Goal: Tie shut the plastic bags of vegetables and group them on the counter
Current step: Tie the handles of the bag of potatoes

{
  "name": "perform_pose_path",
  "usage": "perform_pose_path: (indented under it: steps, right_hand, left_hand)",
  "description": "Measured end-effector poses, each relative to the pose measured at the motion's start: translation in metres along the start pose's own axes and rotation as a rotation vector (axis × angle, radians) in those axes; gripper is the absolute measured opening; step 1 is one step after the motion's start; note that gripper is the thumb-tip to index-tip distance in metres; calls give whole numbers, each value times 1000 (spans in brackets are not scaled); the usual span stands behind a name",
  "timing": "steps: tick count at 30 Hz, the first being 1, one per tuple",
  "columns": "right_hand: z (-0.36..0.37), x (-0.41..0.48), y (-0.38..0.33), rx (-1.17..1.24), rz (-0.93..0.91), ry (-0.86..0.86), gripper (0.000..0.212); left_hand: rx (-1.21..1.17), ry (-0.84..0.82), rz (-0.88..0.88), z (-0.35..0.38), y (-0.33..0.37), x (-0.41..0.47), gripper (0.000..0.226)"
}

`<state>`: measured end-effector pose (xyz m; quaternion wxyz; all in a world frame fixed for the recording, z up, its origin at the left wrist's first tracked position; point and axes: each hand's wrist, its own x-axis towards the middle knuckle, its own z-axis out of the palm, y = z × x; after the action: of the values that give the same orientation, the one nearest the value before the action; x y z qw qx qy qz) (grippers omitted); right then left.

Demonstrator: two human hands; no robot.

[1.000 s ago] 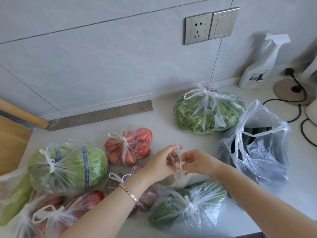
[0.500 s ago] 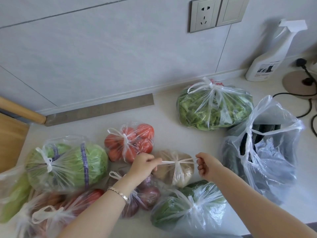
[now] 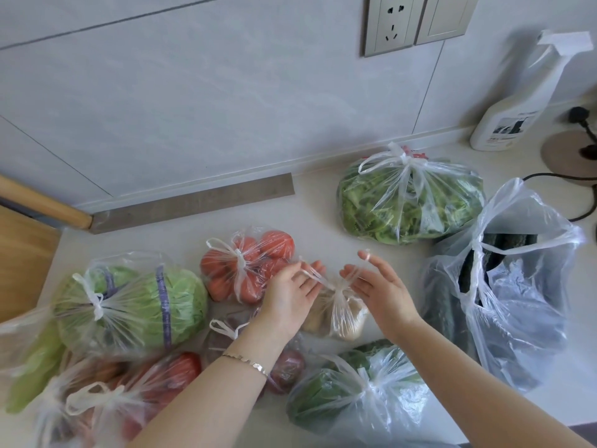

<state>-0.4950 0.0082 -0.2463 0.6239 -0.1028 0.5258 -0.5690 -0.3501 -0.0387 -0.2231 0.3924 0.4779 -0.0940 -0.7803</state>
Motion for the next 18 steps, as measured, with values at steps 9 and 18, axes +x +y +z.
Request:
perform_pose_path:
  steps: [9,18]
  right_hand:
    - [7,12,13,-631,-92,-63,17]
    - [9,9,13,-790,-78,-65,21]
  left_hand:
    - [1080,-160,536,-2,-14,-5,30]
    - [1255,-255,486,17,-13,7,28]
